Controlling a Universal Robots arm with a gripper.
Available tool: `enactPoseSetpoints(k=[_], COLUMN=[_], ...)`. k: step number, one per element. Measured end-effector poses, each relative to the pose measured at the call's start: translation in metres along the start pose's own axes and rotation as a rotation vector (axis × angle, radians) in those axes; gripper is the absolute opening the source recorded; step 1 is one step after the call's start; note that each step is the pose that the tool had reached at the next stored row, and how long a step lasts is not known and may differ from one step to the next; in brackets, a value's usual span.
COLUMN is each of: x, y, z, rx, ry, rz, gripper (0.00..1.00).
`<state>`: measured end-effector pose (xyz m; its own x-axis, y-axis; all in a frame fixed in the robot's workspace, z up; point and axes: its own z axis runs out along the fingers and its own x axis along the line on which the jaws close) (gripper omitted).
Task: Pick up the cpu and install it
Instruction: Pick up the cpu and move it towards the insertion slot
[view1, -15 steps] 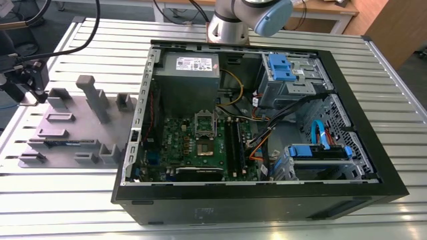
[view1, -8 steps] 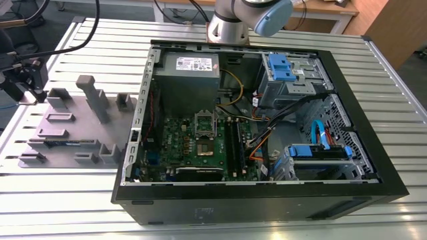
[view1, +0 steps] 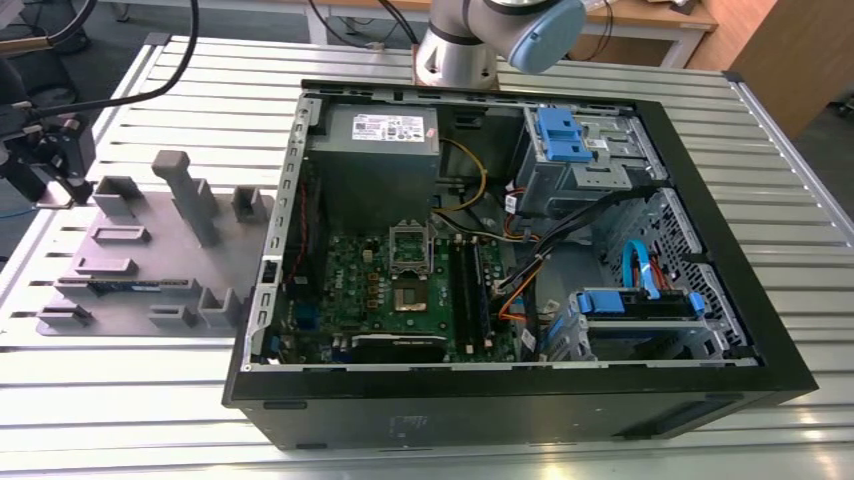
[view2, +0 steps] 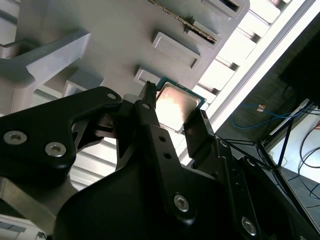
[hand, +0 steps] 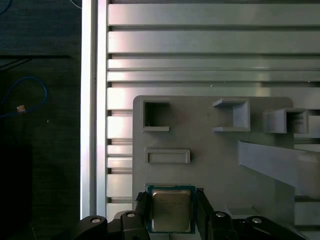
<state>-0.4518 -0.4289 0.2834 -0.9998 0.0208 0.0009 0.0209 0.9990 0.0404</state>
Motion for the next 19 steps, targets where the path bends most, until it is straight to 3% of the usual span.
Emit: enactPoseSetpoints(k=[8,19], x=[0.0,0.0], y=[0.0002,0.0003], z=[-0.006,-0.0077], rx=[0.0,0.0002], ry=[0.0,0.0004], rz=[0.0,0.0], gripper=[0.47,0.47])
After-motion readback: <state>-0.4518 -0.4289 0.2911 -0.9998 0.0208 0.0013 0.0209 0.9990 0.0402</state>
